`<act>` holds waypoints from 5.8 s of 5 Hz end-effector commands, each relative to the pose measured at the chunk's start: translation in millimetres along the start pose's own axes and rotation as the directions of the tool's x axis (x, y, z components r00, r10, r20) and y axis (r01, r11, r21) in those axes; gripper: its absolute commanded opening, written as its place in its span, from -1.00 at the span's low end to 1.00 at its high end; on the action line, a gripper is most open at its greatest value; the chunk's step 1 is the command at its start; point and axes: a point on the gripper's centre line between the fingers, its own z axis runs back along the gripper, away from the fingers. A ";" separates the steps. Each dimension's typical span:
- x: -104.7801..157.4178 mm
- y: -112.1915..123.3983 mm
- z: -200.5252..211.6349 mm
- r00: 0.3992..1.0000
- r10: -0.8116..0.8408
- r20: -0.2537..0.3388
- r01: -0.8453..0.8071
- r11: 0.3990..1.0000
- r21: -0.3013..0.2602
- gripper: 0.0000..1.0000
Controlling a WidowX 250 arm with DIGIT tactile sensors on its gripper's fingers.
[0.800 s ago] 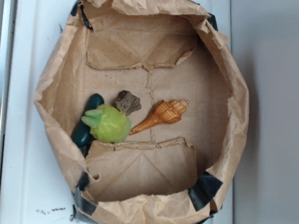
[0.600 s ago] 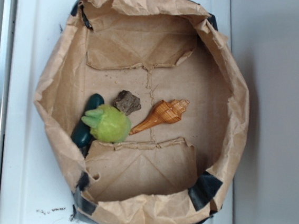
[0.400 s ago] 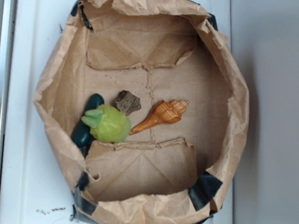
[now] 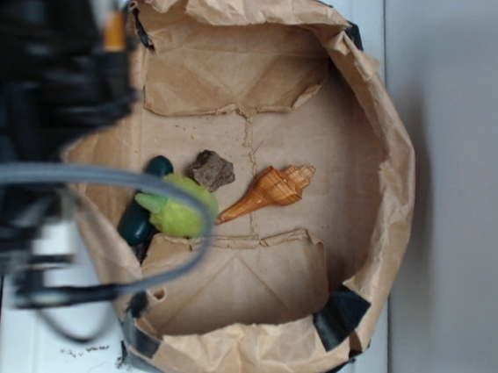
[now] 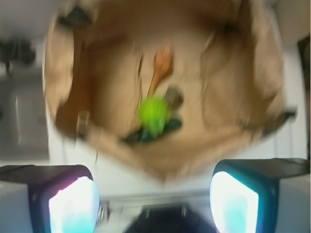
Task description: Grab the rock.
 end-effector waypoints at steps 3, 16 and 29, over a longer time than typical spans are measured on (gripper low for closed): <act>52.7 21.8 -62.7 0.999 -0.044 -0.009 0.045 0.997 0.067 1.00; -48.4 -16.6 -157.1 0.983 0.175 0.051 -0.174 0.984 -0.026 1.00; 45.8 35.2 -155.0 0.968 0.240 0.075 -0.241 0.971 0.005 1.00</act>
